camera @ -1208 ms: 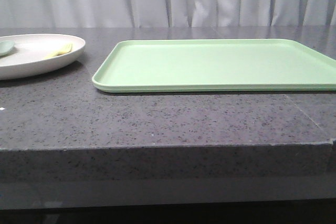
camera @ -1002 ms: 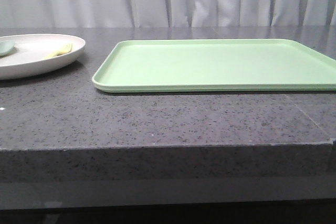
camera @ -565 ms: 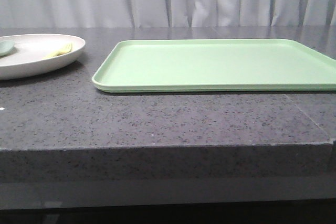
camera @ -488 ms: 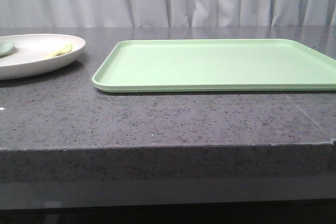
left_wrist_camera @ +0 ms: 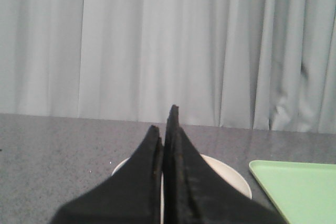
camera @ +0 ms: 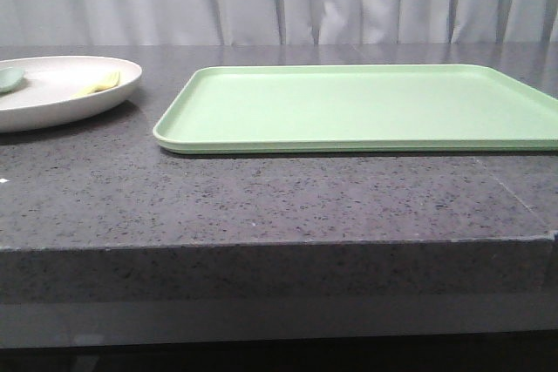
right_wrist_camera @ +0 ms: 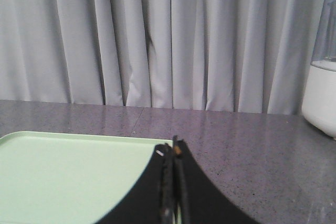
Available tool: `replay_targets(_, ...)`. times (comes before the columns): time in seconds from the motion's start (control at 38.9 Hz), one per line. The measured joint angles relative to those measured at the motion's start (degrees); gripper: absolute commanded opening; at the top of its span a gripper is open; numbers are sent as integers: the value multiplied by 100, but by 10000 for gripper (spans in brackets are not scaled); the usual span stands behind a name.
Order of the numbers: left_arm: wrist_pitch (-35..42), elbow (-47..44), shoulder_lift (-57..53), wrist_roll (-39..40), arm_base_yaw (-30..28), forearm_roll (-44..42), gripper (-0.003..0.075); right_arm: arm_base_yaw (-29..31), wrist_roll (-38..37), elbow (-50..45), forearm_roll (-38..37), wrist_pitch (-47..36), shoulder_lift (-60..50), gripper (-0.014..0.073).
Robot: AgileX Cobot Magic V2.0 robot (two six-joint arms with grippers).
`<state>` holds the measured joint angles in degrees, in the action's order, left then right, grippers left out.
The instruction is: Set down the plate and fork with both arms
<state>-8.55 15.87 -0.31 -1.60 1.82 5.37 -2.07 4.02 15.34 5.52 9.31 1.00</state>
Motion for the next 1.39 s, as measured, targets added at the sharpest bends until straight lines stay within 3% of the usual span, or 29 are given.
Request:
replay_targets(0.15, -936, 1123, 519, 0, 0, -133, -18, 0, 0, 912, 0, 763, 788, -102)
replay_targets(0.33, -1489, 1793, 1344, 0, 0, -153, -18, 0, 0, 1468, 0, 996, 1598, -102)
replay_targets(0.64, -1716, 1846, 2249, 0, 0, -153, -18, 0, 0, 1518, 0, 963, 2212, -102)
replay_targets(1.0, -1737, 1846, 2347, 0, 0, -153, -17, 0, 0, 1518, 0, 963, 2212, -101)
replay_targets(1.08, -1737, 1846, 2364, 0, 0, -153, -6, 0, 0, 1518, 0, 963, 2212, -67)
replay_targets(1.13, -1737, 1846, 2361, 0, 0, -153, 49, 0, 0, 1518, 0, 963, 2212, 21)
replay_targets(1.16, -1737, 1846, 2361, 0, 0, -153, 116, 0, 0, 1518, 0, 963, 2212, 104)
replay_targets(1.26, -1679, 1846, 2361, 0, 0, -276, 480, 0, 0, 1518, 0, 953, 2212, 436)
replay_targets(1.34, -1613, 1846, 2361, 0, 0, -425, 606, 0, 0, 1518, 0, 953, 2212, 516)
replay_targets(1.39, -1557, 1846, 2361, 0, 0, -469, 632, 0, 0, 1518, 0, 953, 2212, 525)
